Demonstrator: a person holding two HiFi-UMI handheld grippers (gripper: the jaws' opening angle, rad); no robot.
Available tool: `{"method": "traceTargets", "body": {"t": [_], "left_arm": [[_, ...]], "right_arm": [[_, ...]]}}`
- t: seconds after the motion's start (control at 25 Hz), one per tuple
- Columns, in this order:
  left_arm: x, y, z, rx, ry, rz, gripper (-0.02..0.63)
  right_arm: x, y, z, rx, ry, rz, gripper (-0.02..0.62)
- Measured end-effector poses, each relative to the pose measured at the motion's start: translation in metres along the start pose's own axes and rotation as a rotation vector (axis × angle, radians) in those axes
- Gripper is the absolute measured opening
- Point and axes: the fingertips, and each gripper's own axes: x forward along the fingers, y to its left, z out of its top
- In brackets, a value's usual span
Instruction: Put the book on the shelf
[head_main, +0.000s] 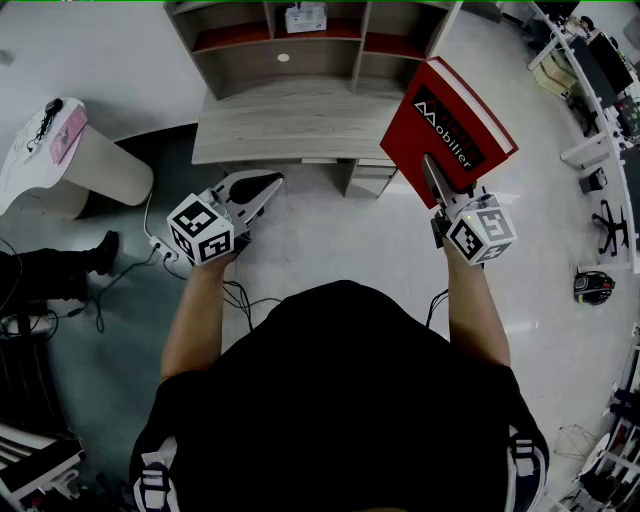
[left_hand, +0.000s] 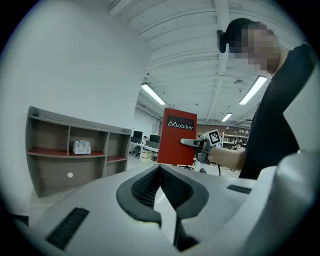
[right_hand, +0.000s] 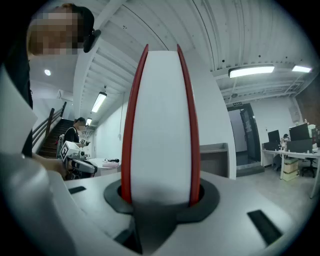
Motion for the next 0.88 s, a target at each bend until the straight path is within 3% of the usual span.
{"method": "traceTargets", "body": {"t": [0.28, 0.88], "left_arm": [[0.0, -0.001, 0.0, 0.01, 0.003, -0.003, 0.02], [-0.038, 0.028, 0.0, 0.009, -0.008, -0.004, 0.02]], "right_arm": [[0.001, -0.004, -0.003, 0.006, -0.008, -0.014, 0.17], [0.034, 0.029, 0.01, -0.004, -0.033, -0.013, 0.17]]}}
